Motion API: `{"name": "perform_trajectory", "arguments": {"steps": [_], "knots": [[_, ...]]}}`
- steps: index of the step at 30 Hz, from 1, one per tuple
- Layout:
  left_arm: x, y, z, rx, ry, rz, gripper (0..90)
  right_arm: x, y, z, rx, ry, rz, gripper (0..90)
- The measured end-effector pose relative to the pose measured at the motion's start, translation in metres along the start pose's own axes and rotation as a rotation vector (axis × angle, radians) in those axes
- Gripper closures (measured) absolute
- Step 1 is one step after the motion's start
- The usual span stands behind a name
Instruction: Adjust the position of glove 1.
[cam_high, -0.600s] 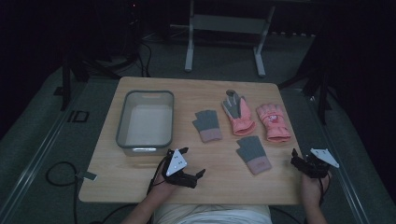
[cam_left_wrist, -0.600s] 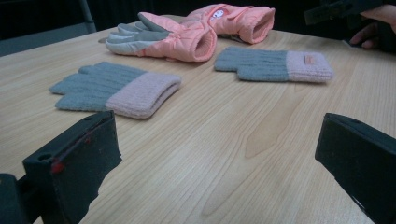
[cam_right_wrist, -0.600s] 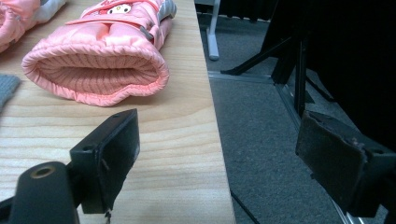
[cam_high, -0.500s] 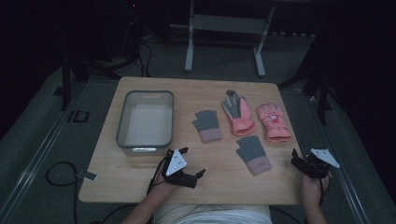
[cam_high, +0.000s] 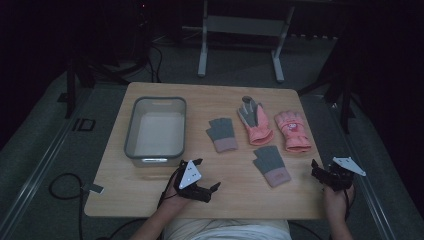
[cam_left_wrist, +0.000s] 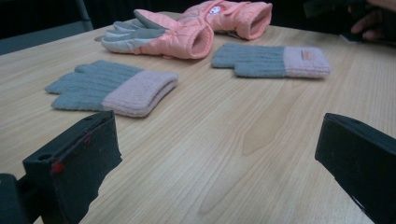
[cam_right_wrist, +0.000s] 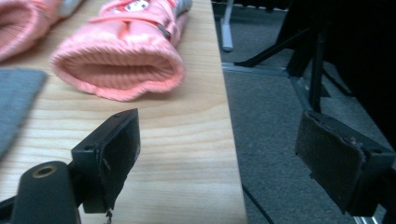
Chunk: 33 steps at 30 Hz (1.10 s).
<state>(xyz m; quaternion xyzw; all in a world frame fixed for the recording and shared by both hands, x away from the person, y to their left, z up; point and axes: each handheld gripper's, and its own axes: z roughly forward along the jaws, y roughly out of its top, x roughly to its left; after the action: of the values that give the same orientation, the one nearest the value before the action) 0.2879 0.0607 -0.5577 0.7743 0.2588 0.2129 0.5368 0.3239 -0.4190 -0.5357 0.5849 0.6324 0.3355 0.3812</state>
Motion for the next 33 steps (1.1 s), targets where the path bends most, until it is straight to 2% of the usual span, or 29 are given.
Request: {"name": "perform_trajectory", "arguments": {"steps": [2,6,9,11,13,16,20,21,22,23,24,27,28,33], "knots": [[0.000,0.000,0.000,-0.002,-0.004,-0.005,0.0,0.000,0.007,-0.002,0.004,0.021,0.000,13.2],[0.003,0.000,-0.001,-0.004,-0.012,-0.024,0.0,0.001,0.017,-0.005,0.003,0.032,-0.006,12.6],[0.002,0.000,-0.001,-0.004,-0.013,-0.024,0.0,0.002,0.030,-0.008,0.004,0.033,-0.018,13.8],[0.002,0.000,-0.001,-0.004,-0.011,-0.017,0.0,0.002,0.033,-0.008,0.013,0.044,-0.010,16.7],[0.001,0.000,-0.001,-0.006,-0.016,-0.018,0.0,0.000,0.045,-0.009,0.054,0.097,0.014,17.0],[0.001,0.000,-0.001,-0.007,-0.018,-0.019,0.0,0.000,0.052,-0.010,0.063,0.099,0.033,16.9],[0.002,-0.001,-0.001,-0.007,-0.021,-0.020,0.0,0.004,0.067,-0.015,0.013,0.069,0.003,13.2],[0.002,0.000,-0.001,-0.007,-0.021,-0.019,0.0,0.007,0.078,-0.014,0.021,0.074,-0.008,12.6],[0.001,-0.001,-0.001,-0.006,-0.022,-0.023,0.0,0.007,0.078,-0.014,0.021,0.074,-0.008,12.6],[0.001,-0.001,-0.001,-0.006,-0.022,-0.023,0.0,0.010,0.089,-0.013,0.029,0.091,-0.008,11.6],[0.001,-0.001,-0.001,-0.006,-0.022,-0.021,0.0,0.010,0.089,-0.013,0.029,0.091,-0.008,11.6],[0.002,-0.001,-0.001,-0.005,-0.024,-0.025,0.0,0.016,0.104,-0.015,0.000,0.124,-0.005,11.0],[0.002,0.000,-0.001,-0.006,-0.025,-0.025,0.0,0.021,0.115,-0.015,-0.009,0.137,-0.008,11.1],[0.002,-0.001,-0.001,-0.010,-0.026,-0.026,0.0,0.034,0.132,-0.015,-0.035,0.171,-0.031,11.1]]}}
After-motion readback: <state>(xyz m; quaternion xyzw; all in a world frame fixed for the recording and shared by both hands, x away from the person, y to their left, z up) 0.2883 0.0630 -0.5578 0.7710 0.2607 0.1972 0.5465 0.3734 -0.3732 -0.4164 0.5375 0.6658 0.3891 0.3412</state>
